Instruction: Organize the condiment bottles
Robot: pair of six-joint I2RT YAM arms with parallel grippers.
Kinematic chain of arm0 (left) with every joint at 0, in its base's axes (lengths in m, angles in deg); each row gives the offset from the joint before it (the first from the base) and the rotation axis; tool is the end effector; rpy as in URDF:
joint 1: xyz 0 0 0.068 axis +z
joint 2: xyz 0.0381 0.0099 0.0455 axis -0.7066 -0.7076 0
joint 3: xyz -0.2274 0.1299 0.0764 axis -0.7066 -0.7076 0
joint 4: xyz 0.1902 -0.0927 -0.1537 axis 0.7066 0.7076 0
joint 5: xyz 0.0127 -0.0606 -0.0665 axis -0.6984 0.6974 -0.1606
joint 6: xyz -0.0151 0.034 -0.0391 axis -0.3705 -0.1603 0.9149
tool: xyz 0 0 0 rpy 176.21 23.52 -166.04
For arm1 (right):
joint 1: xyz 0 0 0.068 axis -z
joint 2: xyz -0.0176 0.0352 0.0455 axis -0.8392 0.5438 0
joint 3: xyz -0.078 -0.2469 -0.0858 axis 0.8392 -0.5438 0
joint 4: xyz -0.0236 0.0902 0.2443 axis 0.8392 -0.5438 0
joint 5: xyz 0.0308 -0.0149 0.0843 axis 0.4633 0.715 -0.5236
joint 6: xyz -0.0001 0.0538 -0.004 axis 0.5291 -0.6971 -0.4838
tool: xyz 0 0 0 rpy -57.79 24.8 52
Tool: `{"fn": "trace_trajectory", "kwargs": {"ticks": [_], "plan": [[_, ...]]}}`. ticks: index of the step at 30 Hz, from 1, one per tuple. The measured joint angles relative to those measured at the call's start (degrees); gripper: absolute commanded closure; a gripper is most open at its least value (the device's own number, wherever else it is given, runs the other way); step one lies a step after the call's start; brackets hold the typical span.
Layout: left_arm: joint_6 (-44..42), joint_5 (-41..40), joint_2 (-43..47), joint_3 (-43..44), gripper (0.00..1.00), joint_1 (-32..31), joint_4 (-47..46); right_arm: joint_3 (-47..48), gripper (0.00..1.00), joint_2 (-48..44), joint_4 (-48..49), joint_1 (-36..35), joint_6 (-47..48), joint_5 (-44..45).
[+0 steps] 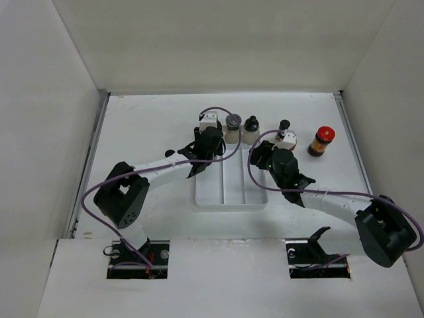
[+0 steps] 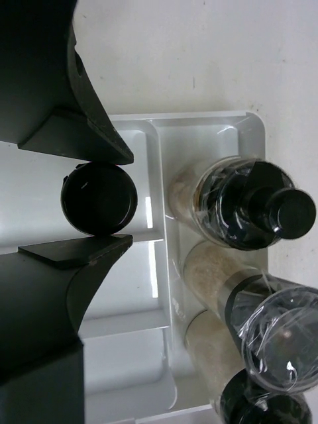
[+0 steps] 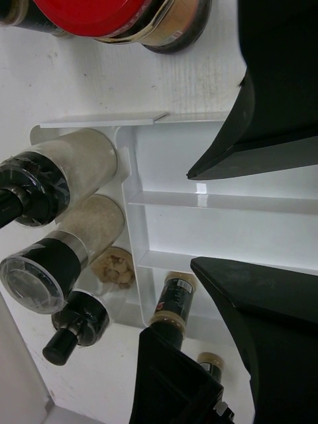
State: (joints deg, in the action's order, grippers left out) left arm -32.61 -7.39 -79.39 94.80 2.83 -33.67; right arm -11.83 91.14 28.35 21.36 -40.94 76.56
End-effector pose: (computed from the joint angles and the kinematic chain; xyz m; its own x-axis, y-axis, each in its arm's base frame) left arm 0.2874 -0.2362 0.2257 -0.4693 -0.0774 -0.8797 0.0815 0.9881 -0.1304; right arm 0.2236 0.1449 0.2188 -0.3327 0.3836 -0.8615 -0.0978 0.8946 0.4361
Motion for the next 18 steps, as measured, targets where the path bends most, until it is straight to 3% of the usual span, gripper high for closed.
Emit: {"fn": "trace_trajectory", "kwargs": {"ticks": [8,13,18], "plan": [[0.02,-1.64,-0.02,-1.68,0.28,0.2,-1.7,0.0,0.43,0.33,0.0,0.0,0.0,0.0],[-0.31,-1.66,2.6,-4.59,0.24,0.2,-1.49,0.0,0.43,0.46,0.02,0.0,0.02,0.0],[-0.85,-2.67,15.45,-8.98,0.24,0.96,0.22,0.0,0.42,0.98,0.02,0.0,0.0,-0.02]]}}
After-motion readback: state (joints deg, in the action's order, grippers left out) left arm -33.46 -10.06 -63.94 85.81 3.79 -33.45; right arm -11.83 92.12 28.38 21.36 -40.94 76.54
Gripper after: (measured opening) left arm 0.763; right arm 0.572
